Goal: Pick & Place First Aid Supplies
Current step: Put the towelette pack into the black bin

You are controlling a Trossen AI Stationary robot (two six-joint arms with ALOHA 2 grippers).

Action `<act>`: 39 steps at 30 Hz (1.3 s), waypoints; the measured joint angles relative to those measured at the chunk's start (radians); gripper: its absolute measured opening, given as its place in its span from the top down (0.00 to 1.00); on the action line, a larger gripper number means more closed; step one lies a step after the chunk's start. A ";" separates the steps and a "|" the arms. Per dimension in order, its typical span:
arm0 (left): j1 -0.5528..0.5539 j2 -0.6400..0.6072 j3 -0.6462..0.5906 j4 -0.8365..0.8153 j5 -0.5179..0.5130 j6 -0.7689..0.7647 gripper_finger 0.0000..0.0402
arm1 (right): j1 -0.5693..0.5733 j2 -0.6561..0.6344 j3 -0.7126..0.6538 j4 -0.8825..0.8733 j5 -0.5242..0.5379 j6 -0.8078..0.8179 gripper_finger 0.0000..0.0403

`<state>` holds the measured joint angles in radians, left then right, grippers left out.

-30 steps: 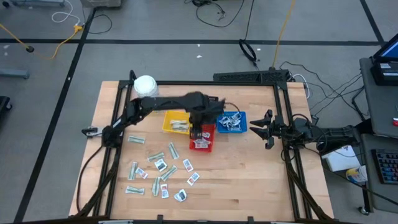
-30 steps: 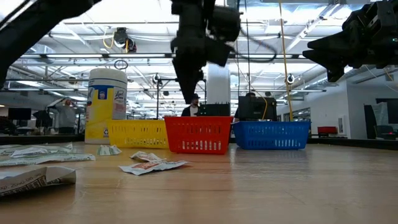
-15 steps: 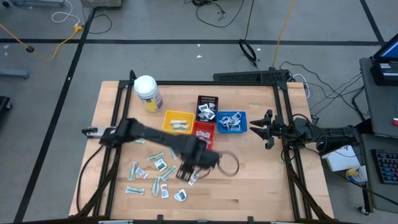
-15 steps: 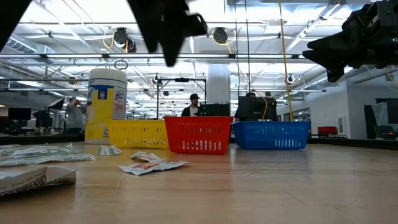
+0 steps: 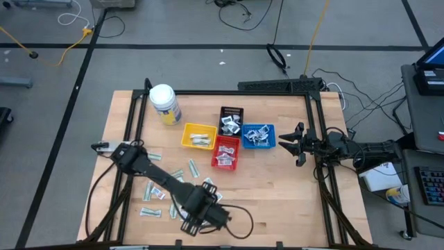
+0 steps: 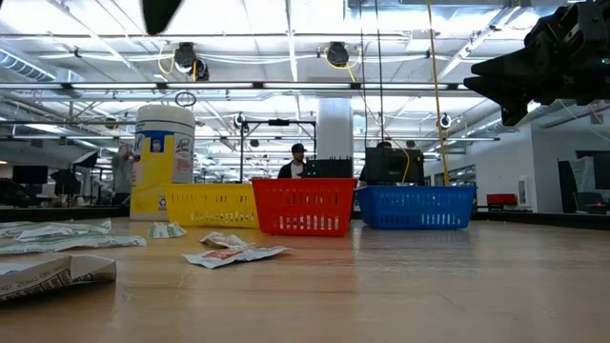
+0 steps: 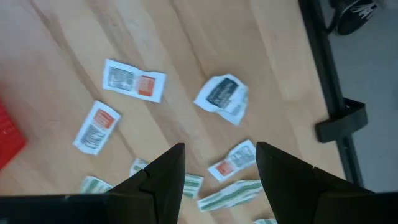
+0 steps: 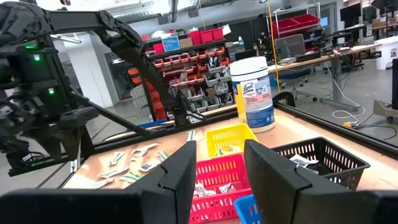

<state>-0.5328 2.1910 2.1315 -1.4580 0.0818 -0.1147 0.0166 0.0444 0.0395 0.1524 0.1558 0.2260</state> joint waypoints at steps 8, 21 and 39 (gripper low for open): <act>-0.036 0.012 0.000 0.071 -0.001 -0.083 0.50 | 0.000 0.000 0.000 0.000 0.000 0.000 0.68; -0.071 0.017 -0.233 0.293 -0.006 -0.177 0.50 | 0.000 0.000 0.000 -0.003 0.000 0.000 0.68; -0.086 0.013 -0.473 0.616 -0.087 -0.201 0.51 | 0.000 0.000 0.000 -0.002 0.000 0.000 0.68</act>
<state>-0.6186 2.2036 1.6585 -0.8417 -0.0051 -0.3153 0.0166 0.0441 0.0394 0.1501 0.1558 0.2263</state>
